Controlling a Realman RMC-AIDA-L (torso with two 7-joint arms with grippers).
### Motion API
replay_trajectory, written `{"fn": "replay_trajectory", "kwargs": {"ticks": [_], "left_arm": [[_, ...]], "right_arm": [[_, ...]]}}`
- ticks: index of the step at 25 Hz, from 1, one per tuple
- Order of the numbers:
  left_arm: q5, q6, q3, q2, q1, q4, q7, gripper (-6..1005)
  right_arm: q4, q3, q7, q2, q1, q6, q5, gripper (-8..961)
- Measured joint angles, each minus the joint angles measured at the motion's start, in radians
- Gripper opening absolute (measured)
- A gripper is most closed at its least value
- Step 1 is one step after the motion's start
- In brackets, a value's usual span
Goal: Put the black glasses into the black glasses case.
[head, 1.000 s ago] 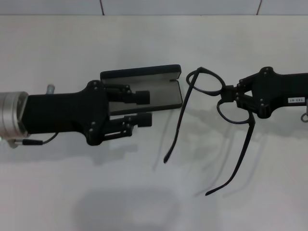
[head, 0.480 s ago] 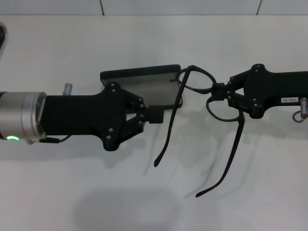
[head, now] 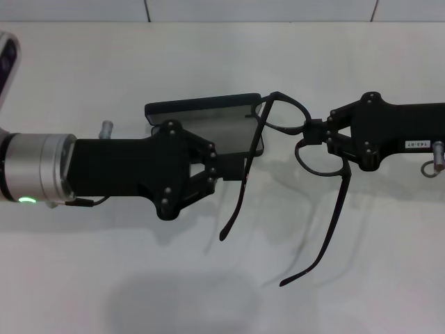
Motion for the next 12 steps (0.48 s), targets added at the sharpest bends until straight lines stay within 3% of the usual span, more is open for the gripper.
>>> {"fn": "replay_trajectory", "kwargs": {"ticks": [12], "left_arm": [[-0.06, 0.007, 0.05, -0.004, 0.001, -0.015, 0.017, -1]], "right_arm": [[0.022, 0.0, 0.0, -0.001, 0.002, -0.004, 0.04, 54]]}}
